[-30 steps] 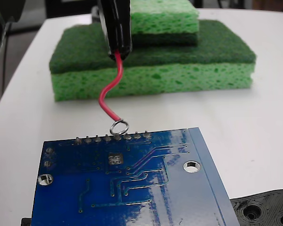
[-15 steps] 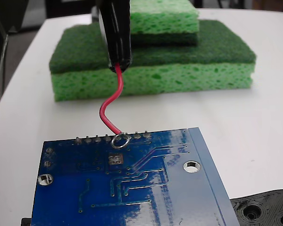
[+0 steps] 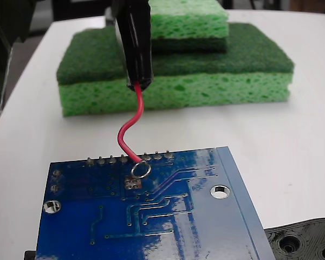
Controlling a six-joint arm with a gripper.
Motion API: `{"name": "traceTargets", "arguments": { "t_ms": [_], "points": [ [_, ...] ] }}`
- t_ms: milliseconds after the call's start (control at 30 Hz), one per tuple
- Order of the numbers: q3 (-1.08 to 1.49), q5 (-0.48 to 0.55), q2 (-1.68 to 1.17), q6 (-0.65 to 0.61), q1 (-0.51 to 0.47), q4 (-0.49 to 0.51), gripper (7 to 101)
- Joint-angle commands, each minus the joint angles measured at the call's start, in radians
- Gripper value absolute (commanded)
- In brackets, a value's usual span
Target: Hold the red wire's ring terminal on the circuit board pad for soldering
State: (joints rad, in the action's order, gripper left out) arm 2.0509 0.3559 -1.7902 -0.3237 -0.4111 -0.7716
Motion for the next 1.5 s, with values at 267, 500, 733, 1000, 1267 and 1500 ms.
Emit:
{"name": "traceTargets", "arguments": {
  "t_ms": [267, 500, 733, 1000, 1267, 1500],
  "points": [
    [0.0, 0.002, -0.005, -0.005, 0.002, 0.011, 100.3],
    [0.011, -0.009, -0.002, -0.005, 0.002, 0.023, 100.3],
    [0.012, -0.023, -0.003, -0.005, 0.005, 0.023, 100.3],
    [0.017, -0.031, -0.002, -0.002, 0.005, 0.029, 100.3],
    [0.017, -0.032, -0.003, -0.002, 0.008, 0.028, 100.3],
    [0.017, -0.031, -0.005, -0.002, 0.008, 0.026, 100.3]
  ]
}}
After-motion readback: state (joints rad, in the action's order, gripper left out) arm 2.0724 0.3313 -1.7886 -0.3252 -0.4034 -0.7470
